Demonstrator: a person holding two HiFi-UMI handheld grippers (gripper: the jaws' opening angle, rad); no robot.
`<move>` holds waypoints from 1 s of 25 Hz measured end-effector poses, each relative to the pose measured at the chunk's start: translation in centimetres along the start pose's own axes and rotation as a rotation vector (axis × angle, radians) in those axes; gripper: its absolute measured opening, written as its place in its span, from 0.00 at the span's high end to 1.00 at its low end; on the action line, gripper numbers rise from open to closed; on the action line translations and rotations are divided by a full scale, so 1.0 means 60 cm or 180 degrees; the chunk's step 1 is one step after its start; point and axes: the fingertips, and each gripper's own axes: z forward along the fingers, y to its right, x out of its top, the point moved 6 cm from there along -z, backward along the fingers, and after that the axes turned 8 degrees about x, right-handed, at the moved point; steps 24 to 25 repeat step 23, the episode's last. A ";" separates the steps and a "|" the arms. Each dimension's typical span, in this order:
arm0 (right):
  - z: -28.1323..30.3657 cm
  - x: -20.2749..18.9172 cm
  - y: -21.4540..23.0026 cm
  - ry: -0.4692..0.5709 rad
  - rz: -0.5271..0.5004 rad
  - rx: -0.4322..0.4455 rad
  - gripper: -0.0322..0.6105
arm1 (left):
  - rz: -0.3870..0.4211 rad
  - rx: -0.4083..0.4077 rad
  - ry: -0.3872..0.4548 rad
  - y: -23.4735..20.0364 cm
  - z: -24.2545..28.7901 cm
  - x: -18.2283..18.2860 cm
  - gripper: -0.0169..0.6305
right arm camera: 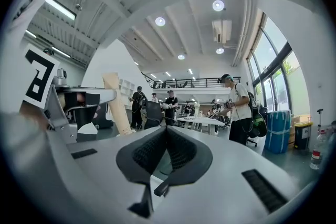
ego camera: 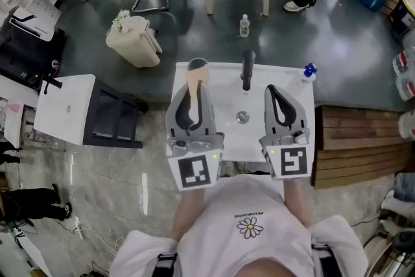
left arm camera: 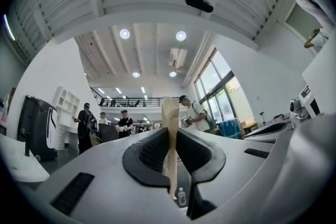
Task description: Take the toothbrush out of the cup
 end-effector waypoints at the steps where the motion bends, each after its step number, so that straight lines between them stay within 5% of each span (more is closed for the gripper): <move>1: 0.000 0.000 0.000 -0.0007 -0.0003 -0.0004 0.93 | 0.0005 0.0005 0.0006 0.000 0.000 0.000 0.89; 25: -0.005 -0.005 0.002 -0.0038 0.0047 -0.0043 0.93 | -0.0099 -0.0003 -0.0039 -0.001 -0.002 -0.006 0.89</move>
